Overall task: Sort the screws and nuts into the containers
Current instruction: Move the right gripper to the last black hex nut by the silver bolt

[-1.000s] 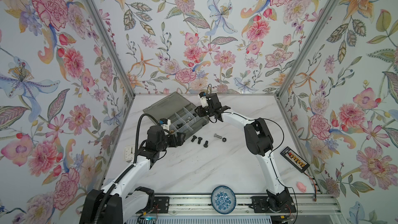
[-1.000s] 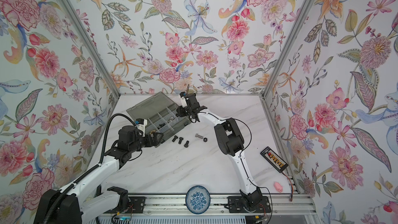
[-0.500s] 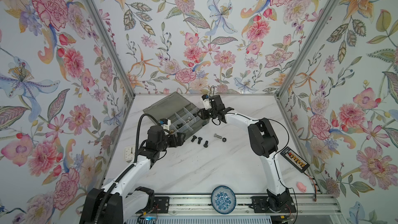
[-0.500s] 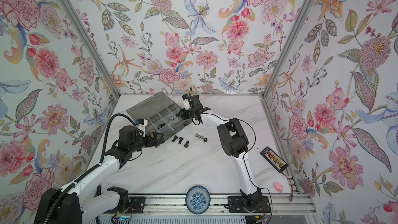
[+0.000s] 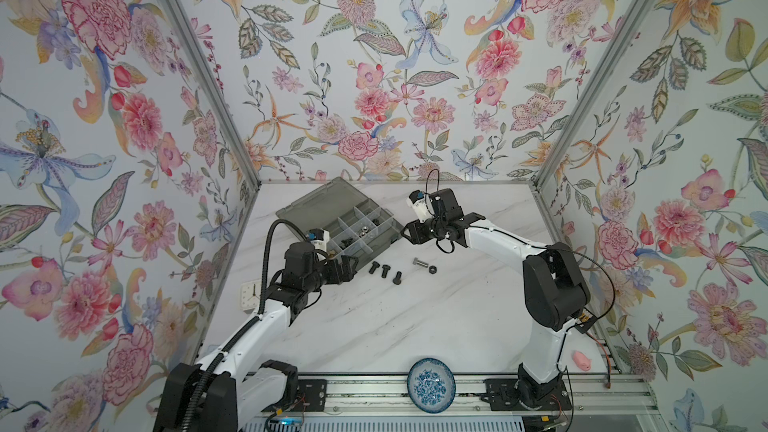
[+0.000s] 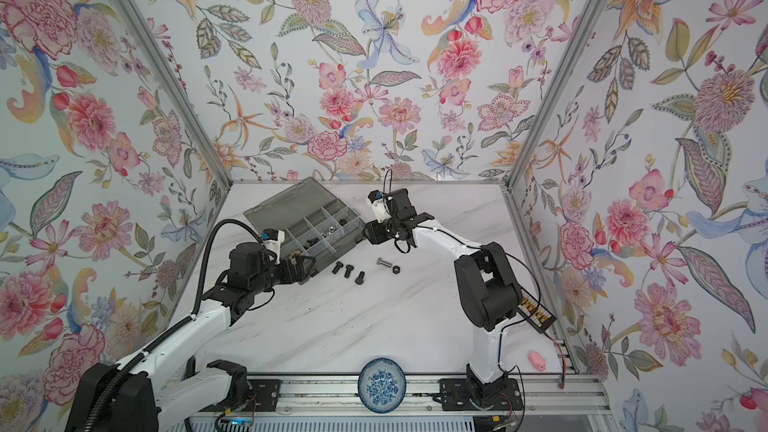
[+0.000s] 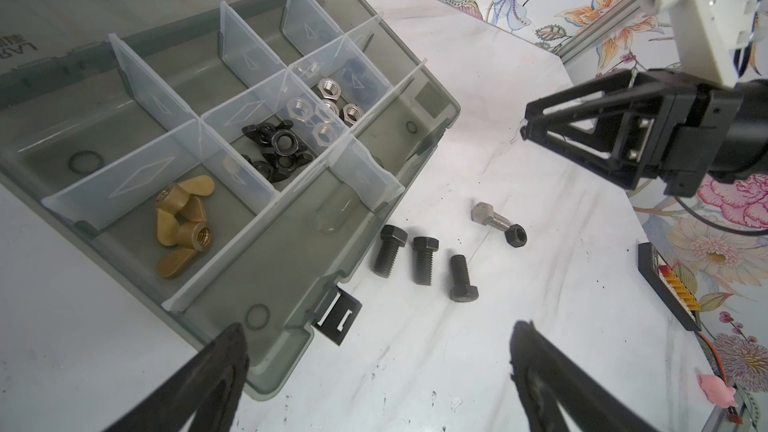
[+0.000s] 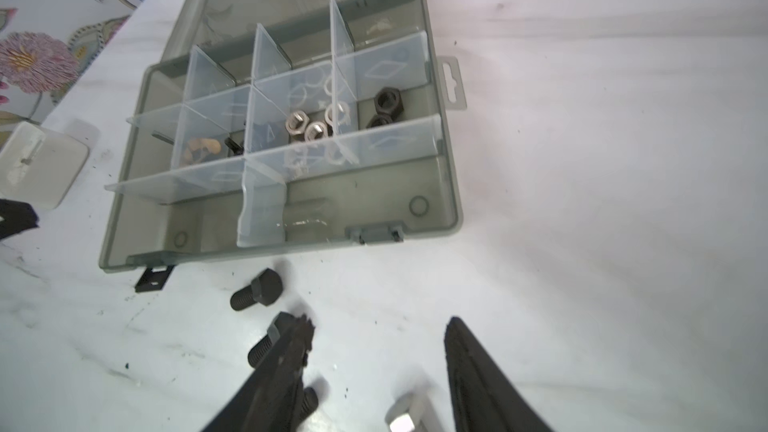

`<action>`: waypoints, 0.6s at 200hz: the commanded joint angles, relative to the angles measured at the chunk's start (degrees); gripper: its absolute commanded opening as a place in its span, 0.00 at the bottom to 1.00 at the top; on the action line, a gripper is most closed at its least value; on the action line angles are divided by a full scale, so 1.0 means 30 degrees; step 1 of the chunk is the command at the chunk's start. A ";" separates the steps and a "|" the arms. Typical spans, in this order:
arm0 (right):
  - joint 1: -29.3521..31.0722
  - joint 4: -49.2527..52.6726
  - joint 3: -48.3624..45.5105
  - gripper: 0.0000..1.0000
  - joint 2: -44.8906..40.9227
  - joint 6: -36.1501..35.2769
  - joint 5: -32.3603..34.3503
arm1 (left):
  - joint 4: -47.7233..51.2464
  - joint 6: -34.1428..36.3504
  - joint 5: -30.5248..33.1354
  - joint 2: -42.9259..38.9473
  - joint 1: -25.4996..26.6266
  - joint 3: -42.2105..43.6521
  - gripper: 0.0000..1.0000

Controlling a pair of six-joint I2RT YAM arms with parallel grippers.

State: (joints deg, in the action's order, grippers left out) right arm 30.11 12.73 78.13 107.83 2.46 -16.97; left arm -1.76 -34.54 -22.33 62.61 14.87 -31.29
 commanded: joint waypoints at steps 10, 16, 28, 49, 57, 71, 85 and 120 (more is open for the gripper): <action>-0.0178 0.2096 -0.2441 0.59 -0.1674 -0.1038 0.1238 | 0.0288 -0.0114 -0.0287 -0.0090 -0.0212 -0.0483 0.99; -0.0219 0.2233 -0.2881 0.59 -0.1948 -0.1041 0.1325 | 0.0296 -0.0108 -0.0263 -0.0091 -0.0186 -0.0497 0.99; -0.0237 0.2296 -0.3738 0.60 -0.2497 -0.0926 0.1575 | 0.0402 -0.0094 -0.0201 -0.0115 -0.0205 -0.0497 0.99; -0.0267 0.2340 -0.5009 0.61 -0.3178 -0.0749 0.2055 | 0.0521 -0.0092 -0.0082 -0.0170 -0.0185 -0.0494 1.00; -0.0253 0.2460 -0.5298 0.61 -0.3248 -0.0613 0.2242 | 0.0528 -0.0110 -0.0069 -0.0169 -0.0218 -0.0483 0.99; -0.0240 0.2548 -0.5768 0.62 -0.3361 -0.0316 0.2642 | 0.0541 -0.0116 -0.0056 -0.0167 -0.0200 -0.0498 0.99; -0.0179 0.2553 -0.6156 0.61 -0.3426 0.0026 0.3201 | 0.0557 -0.0159 -0.0030 -0.0135 -0.0184 -0.0526 0.99; -0.0164 0.2467 -0.6300 0.61 -0.3055 0.0447 0.3689 | 0.0557 -0.0161 -0.0034 -0.0112 -0.0186 -0.0528 0.99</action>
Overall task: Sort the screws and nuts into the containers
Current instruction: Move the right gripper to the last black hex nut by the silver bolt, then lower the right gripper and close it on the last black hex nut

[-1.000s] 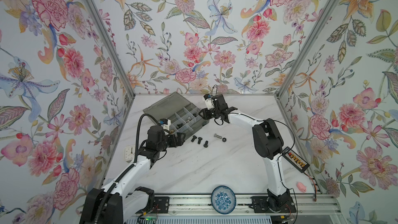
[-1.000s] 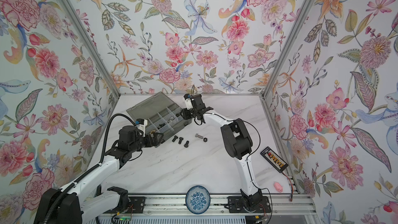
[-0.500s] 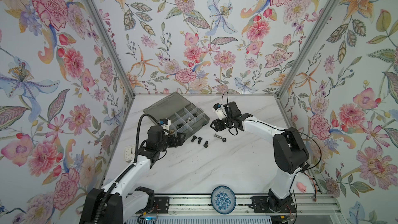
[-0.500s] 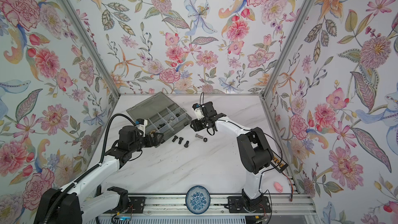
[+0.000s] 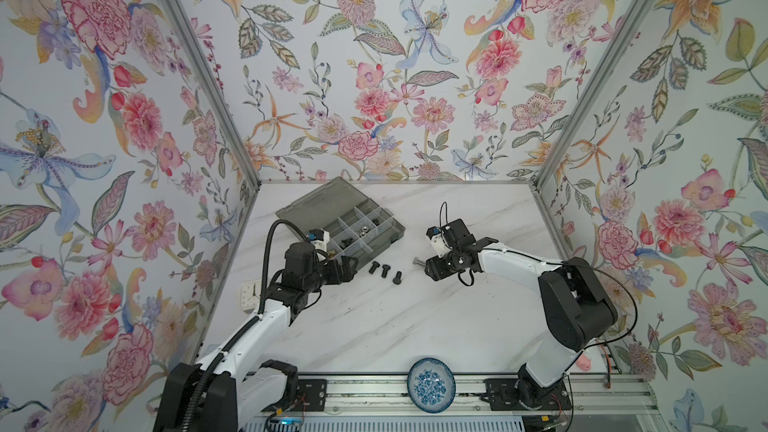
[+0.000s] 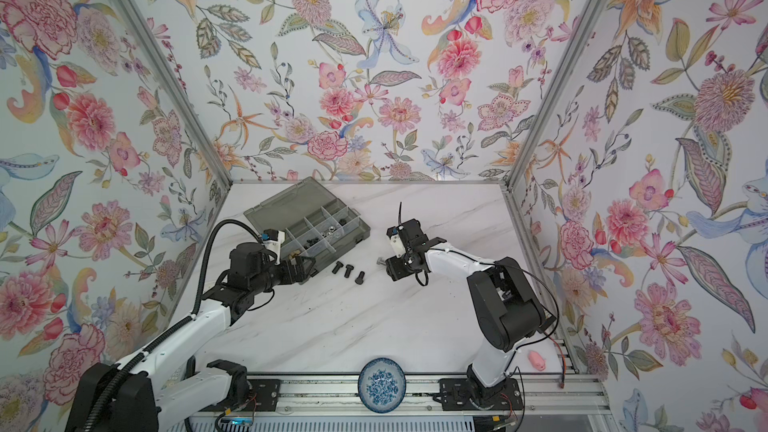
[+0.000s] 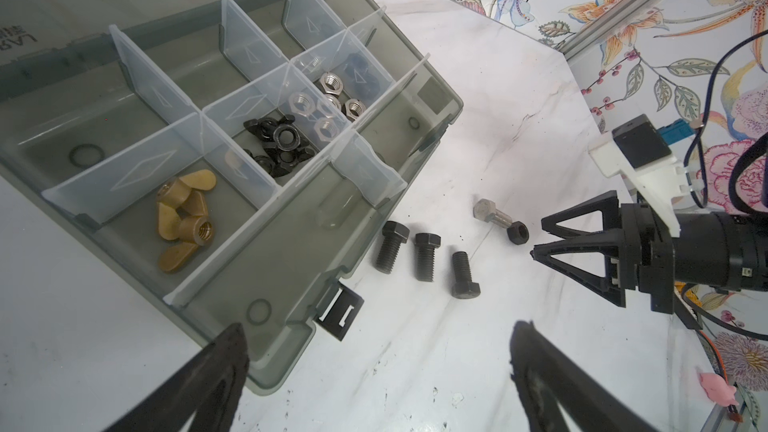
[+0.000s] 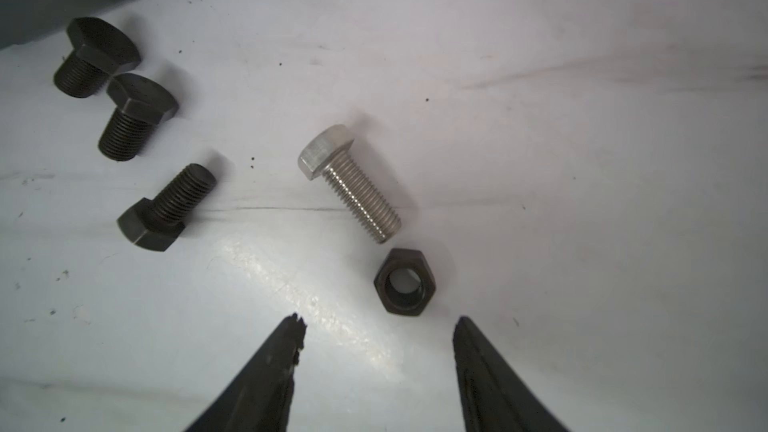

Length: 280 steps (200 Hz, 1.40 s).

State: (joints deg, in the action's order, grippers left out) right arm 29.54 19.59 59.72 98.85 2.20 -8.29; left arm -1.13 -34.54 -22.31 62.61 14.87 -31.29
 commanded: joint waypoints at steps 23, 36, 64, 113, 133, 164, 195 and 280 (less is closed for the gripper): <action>0.0117 0.0044 0.0013 0.61 0.0284 0.0688 0.0883 | 0.0375 -0.0146 -0.0088 -0.0124 -0.0201 -0.0527 0.99; 0.0182 -0.0137 0.0043 0.60 0.0418 0.0754 0.0842 | 0.0347 -0.0174 -0.0081 -0.0106 -0.0192 -0.0498 1.00; 0.0276 -0.0234 0.0189 0.58 0.0825 0.0866 0.0832 | 0.0404 -0.0116 -0.0078 -0.0094 -0.0210 -0.0497 0.99; 0.0405 -0.0582 0.0496 0.55 0.1348 0.1181 0.0831 | 0.0420 -0.0063 -0.0072 0.0008 -0.0187 -0.0641 0.99; 0.0492 -0.0577 0.0627 0.53 0.1602 0.1192 0.0943 | 0.0419 -0.0042 -0.0121 0.0079 -0.0211 -0.0619 1.00; 0.0612 -0.0869 0.0629 0.51 0.1910 0.1253 0.1049 | 0.0376 -0.0035 -0.0148 0.0192 -0.0183 -0.0600 0.99; 0.0666 -0.1056 0.0680 0.48 0.2238 0.1333 0.1095 | 0.0375 -0.0030 -0.0171 0.0172 -0.0207 -0.0641 0.99; 0.0622 -0.1071 0.0494 0.40 0.2485 0.1289 0.1555 | 0.0405 0.0081 -0.0175 0.0175 -0.0189 -0.0640 0.99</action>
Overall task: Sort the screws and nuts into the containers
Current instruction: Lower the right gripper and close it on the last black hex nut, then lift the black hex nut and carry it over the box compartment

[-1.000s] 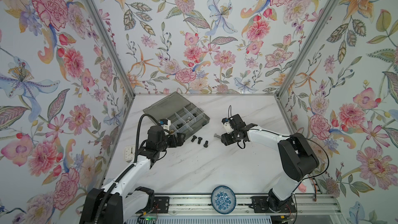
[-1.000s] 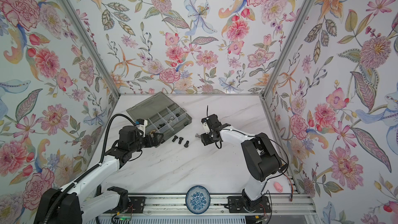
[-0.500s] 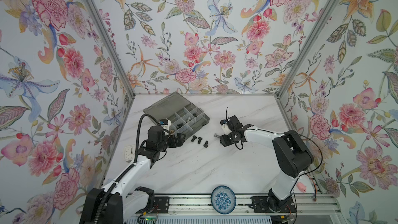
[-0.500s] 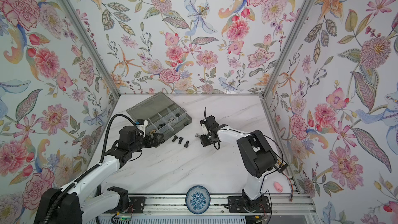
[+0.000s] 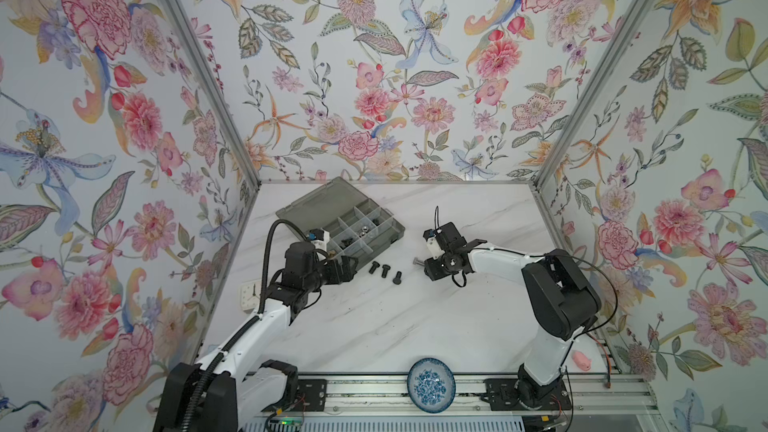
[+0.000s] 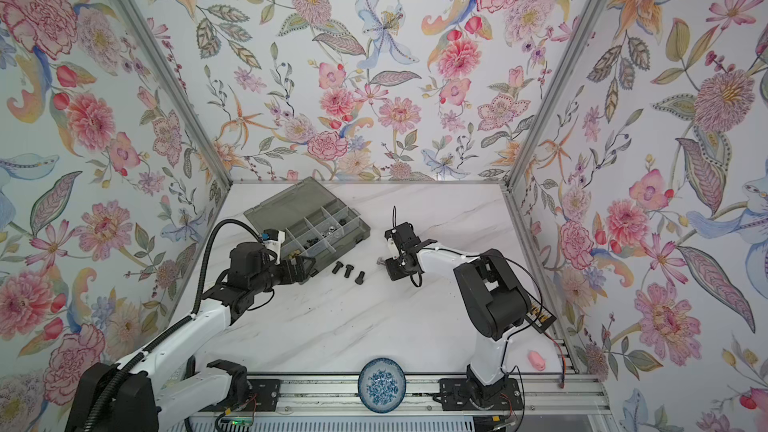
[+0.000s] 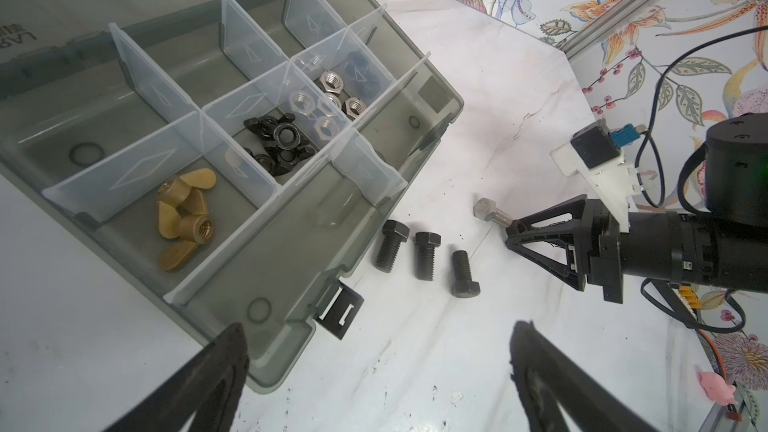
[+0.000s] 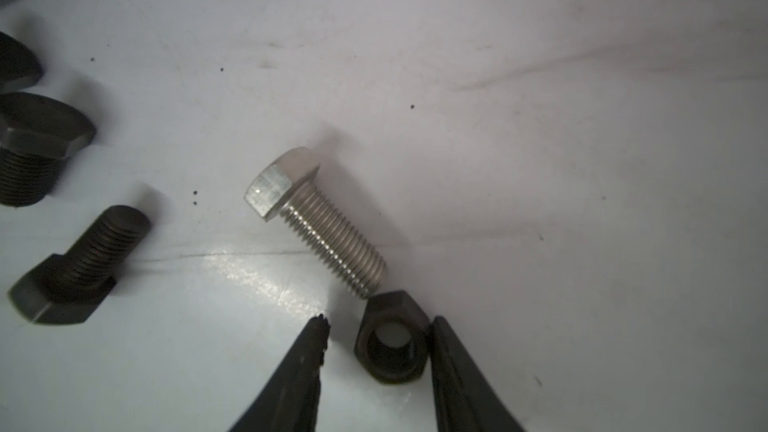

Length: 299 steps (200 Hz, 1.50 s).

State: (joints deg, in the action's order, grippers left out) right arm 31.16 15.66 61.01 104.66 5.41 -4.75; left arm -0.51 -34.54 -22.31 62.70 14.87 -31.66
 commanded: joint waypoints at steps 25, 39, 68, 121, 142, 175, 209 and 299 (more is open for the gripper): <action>0.0074 0.0253 -0.0035 0.34 0.0438 0.0162 0.0456 | 0.0195 0.0060 -0.0182 0.0160 -0.0190 -0.0484 0.99; 0.0048 0.0258 -0.0079 0.31 0.0335 0.0127 0.0497 | 0.0143 0.0064 -0.0175 0.0127 -0.0195 -0.0398 0.99; -0.0058 0.0247 -0.0236 0.21 -0.0142 0.0044 0.0449 | -0.0001 0.0000 -0.0164 0.0033 -0.0190 -0.0171 1.00; -0.0751 0.0246 -0.0478 0.14 -0.2116 -0.0415 -0.1805 | 0.0027 0.0026 -0.0122 -0.0012 -0.0208 -0.0089 0.99; -0.0980 0.0256 -0.0172 0.14 -0.2980 -0.0717 -0.2540 | 0.0077 0.0000 0.0039 -0.0050 -0.0225 -0.0050 0.99; -0.1068 0.0258 0.1195 0.15 -0.3218 -0.1130 -0.3065 | 0.0017 -0.0023 -0.0013 0.0052 -0.0205 -0.0022 0.99; -0.0983 -0.0103 0.3547 0.14 -0.2197 -0.0673 -0.3759 | -0.0207 -0.0001 -0.0226 0.0132 -0.0227 -0.0023 0.99; -0.0137 -0.3286 1.0869 0.17 0.3486 -0.0718 -0.3685 | -0.1296 -0.0395 -0.0674 0.0077 -0.0186 0.0439 0.99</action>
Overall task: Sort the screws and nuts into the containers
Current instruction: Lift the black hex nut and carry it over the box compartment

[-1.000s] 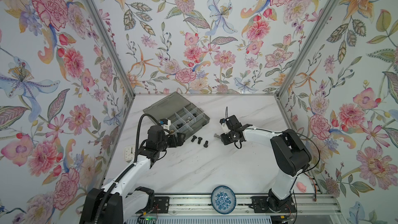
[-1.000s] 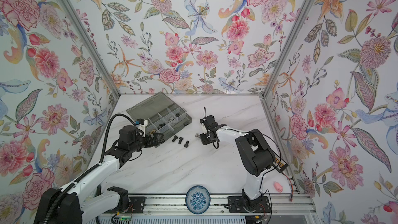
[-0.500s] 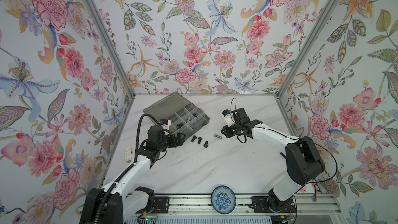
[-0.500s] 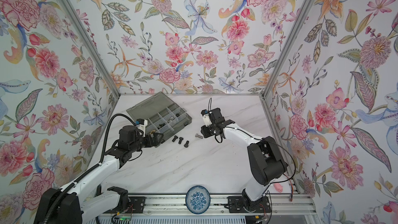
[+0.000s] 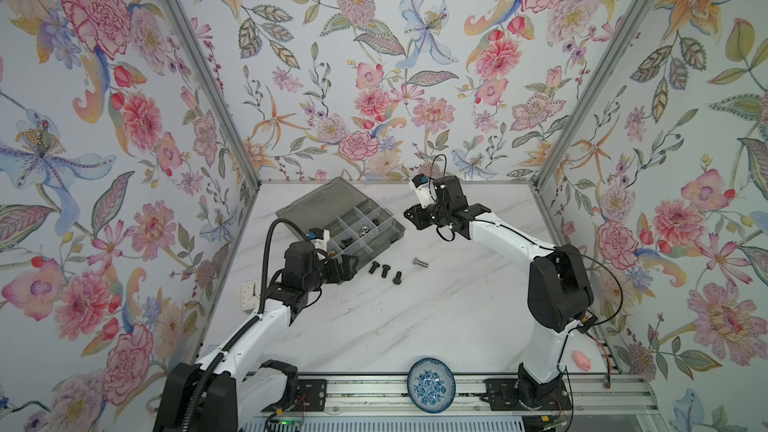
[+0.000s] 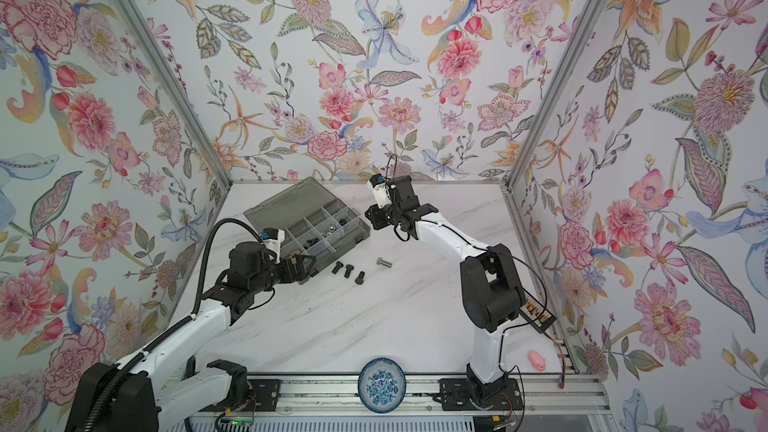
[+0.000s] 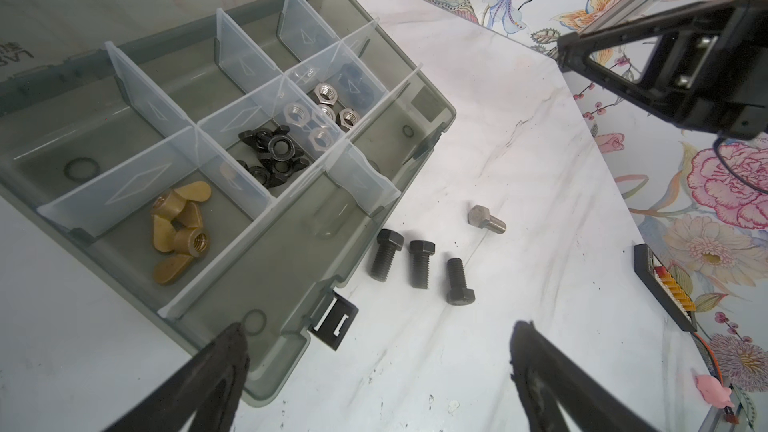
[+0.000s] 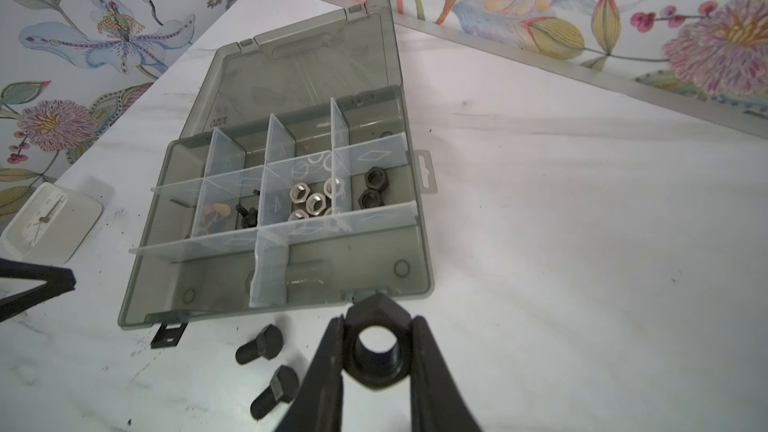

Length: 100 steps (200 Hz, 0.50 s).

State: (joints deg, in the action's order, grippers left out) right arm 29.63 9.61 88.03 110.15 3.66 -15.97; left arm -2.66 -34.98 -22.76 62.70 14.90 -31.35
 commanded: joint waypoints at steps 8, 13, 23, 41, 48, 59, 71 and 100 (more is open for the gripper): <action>0.0458 -0.1406 0.2571 0.18 0.2404 -0.0206 0.0127 | -0.0655 -0.0278 -0.0531 0.0052 -0.0191 0.0376 0.99; 0.0516 -0.1446 0.3060 0.18 0.2852 -0.0195 0.0195 | -0.0706 -0.0293 -0.0547 0.0059 -0.0201 0.0407 0.99; 0.0651 -0.1756 0.3790 0.19 0.3609 -0.0097 0.0338 | -0.0809 -0.0364 -0.0586 0.0049 -0.0190 0.0432 0.99; 0.0832 -0.2183 0.4934 0.19 0.4952 0.0009 0.0338 | -0.0888 -0.0377 -0.0691 0.0087 -0.0190 0.0461 0.99; 0.0925 -0.2180 0.5441 0.19 0.5455 0.0052 0.0345 | -0.0912 -0.0404 -0.0732 0.0111 -0.0190 0.0483 0.99; 0.1074 -0.2229 0.6159 0.19 0.6188 0.0202 0.0392 | -0.0897 -0.0323 -0.0790 0.0135 -0.0192 0.0443 0.99; 0.1213 -0.2278 0.6760 0.19 0.6930 0.0344 0.0371 | -0.0889 -0.0293 -0.0864 0.0150 -0.0192 0.0436 0.99; 0.1433 -0.2294 0.7692 0.22 0.8195 0.0574 0.0407 | -0.0818 -0.0218 -0.0893 0.0112 -0.0190 0.0429 0.99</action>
State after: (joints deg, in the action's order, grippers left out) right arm 33.32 4.23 108.09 132.55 4.10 -15.11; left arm -4.38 -35.44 -23.94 62.76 14.90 -31.00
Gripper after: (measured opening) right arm 0.233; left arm 0.994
